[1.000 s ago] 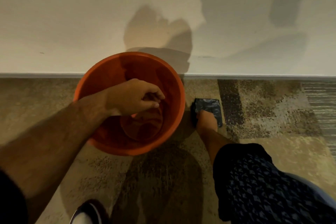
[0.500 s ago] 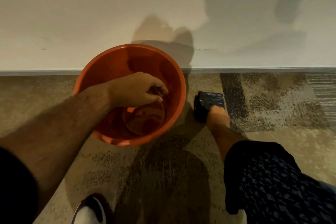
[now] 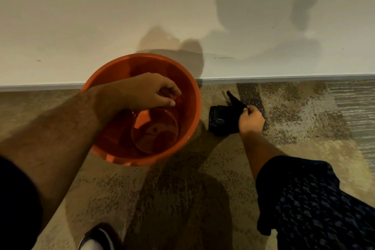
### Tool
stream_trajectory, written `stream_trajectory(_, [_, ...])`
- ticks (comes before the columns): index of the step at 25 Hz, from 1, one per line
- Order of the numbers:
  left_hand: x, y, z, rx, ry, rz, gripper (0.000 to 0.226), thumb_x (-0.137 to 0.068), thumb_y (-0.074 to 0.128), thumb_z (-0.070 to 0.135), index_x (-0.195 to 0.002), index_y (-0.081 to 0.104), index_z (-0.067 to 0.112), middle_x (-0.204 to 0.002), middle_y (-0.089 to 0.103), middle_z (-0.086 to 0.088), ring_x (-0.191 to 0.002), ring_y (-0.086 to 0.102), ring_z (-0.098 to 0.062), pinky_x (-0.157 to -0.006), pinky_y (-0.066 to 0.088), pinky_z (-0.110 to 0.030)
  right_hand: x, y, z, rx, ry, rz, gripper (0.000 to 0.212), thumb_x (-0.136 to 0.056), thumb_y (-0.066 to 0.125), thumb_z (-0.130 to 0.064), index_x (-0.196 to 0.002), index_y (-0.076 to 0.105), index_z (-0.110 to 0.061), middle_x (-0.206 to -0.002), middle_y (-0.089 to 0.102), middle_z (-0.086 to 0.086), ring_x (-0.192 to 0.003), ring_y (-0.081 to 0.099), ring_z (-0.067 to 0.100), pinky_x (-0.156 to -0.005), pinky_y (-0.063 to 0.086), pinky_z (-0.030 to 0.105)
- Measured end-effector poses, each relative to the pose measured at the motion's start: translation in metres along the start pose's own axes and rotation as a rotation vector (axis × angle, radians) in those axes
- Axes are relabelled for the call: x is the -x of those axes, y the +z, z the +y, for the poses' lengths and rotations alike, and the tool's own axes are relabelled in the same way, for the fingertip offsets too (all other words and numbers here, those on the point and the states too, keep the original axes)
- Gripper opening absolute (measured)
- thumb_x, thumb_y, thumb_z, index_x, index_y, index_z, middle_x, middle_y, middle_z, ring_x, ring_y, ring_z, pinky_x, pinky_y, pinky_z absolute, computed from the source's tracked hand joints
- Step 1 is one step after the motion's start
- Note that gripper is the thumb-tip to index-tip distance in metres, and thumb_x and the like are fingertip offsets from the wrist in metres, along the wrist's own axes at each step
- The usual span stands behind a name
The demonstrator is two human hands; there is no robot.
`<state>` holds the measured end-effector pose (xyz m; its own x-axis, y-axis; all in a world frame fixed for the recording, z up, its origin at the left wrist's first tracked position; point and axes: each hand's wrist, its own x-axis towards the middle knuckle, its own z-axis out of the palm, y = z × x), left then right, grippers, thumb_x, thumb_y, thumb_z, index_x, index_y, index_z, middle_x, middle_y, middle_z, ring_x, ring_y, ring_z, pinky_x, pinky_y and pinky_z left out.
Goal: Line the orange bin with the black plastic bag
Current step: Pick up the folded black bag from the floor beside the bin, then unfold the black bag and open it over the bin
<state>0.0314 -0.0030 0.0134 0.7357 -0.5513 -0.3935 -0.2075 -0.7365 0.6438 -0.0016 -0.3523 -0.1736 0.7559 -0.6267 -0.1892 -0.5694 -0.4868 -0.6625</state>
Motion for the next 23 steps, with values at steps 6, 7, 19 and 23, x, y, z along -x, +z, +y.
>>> stream_trajectory(6, [-0.01,-0.009,0.005,0.004,0.037,0.035,0.039,-0.101,0.069,0.029,-0.14,0.065,0.031,-0.112,0.068,0.026,-0.103,0.064,0.009,-0.083,0.045,-0.012,-0.005,-0.014,-0.028,-0.375,0.004,0.131,0.014,-0.101,0.064,-0.011,-0.089,0.067,-0.017,-0.096,0.075,0.007,-0.1,0.073,0.032,-0.08,0.052,0.026])
stream_trajectory(7, [-0.011,-0.009,0.005,0.004,0.041,0.042,0.038,-0.101,0.069,0.028,-0.139,0.065,0.031,-0.11,0.067,0.026,-0.102,0.064,0.011,-0.081,0.045,-0.012,-0.007,-0.016,-0.037,-0.45,0.004,0.133,0.022,-0.1,0.065,-0.009,-0.082,0.062,-0.021,-0.091,0.072,0.001,-0.1,0.074,0.031,-0.08,0.057,0.028])
stream_trajectory(19, [-0.027,0.006,0.044,0.262,0.107,0.273,0.024,-0.099,0.07,0.04,-0.119,0.075,0.027,-0.103,0.078,0.009,-0.091,0.076,-0.003,-0.08,0.064,-0.023,-0.005,-0.083,-0.159,-0.345,-0.42,-0.107,0.03,-0.099,0.064,-0.034,-0.08,0.057,-0.012,-0.074,0.053,0.009,-0.07,0.051,0.02,-0.066,0.04,0.033])
stream_trajectory(23, [-0.043,0.02,0.075,0.299,0.163,0.321,0.036,-0.096,0.074,0.046,-0.124,0.073,0.025,-0.113,0.073,0.013,-0.102,0.069,0.002,-0.083,0.049,-0.013,0.01,-0.099,-0.198,-0.344,-0.318,-0.194,0.033,-0.103,0.059,-0.04,-0.081,0.055,-0.016,-0.072,0.053,0.004,-0.067,0.052,0.019,-0.065,0.039,0.034])
